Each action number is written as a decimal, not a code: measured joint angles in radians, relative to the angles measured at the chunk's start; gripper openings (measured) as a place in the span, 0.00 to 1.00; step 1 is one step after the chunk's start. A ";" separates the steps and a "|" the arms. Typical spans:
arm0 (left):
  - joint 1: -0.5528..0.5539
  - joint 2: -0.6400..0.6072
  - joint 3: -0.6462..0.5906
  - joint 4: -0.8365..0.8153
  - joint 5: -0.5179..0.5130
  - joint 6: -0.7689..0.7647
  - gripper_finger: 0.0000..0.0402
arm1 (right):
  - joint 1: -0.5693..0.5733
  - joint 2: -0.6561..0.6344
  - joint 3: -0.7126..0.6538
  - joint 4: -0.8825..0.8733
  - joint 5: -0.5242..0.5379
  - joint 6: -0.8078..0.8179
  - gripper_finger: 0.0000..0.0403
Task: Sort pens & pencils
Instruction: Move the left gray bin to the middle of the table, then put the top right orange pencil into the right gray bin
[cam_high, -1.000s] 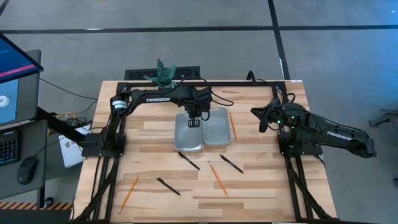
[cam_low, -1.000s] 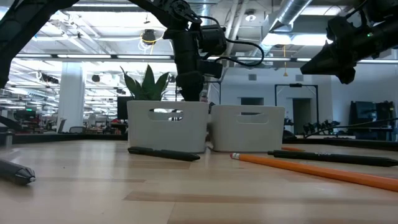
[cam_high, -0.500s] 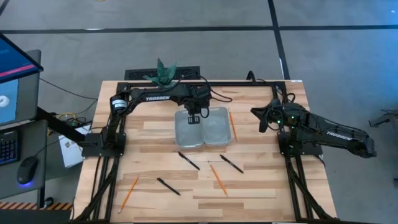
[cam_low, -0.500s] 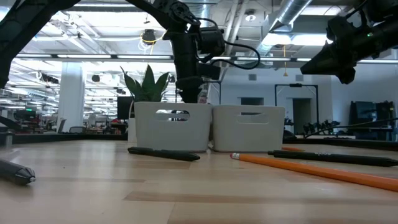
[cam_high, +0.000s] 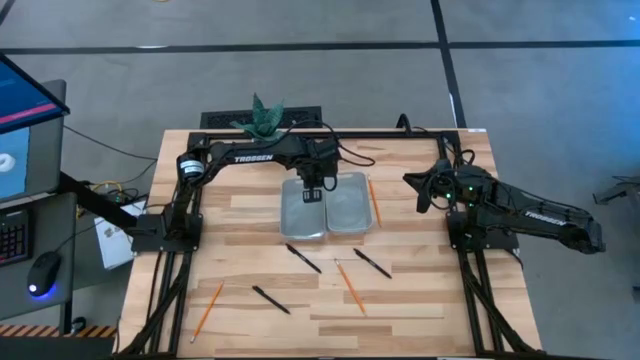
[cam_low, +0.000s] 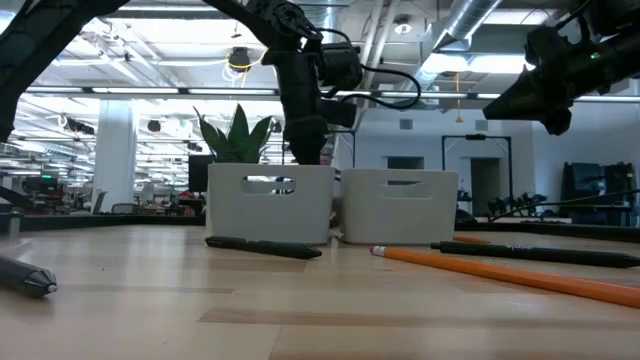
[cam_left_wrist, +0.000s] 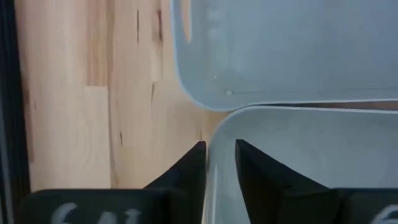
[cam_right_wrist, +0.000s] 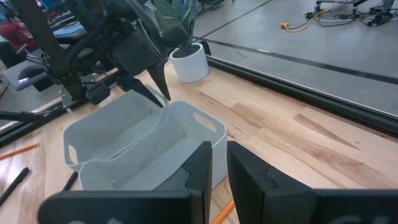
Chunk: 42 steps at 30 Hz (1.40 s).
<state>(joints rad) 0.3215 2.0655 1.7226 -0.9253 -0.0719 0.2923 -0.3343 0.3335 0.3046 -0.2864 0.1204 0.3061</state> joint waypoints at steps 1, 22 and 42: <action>0.000 0.000 0.000 0.001 -0.003 -0.006 0.22 | 0.000 0.000 0.000 0.000 0.000 0.000 0.18; -0.030 -0.006 0.214 -0.184 0.016 -0.025 0.29 | 0.000 0.000 0.000 0.000 0.000 0.000 0.18; 0.026 -0.430 0.327 -0.111 0.276 -0.130 0.29 | 0.000 -0.001 0.000 0.053 -0.018 0.070 0.18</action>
<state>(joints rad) 0.3473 1.6358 2.0499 -1.0368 0.2040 0.1626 -0.3341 0.3325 0.3045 -0.2338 0.1020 0.3759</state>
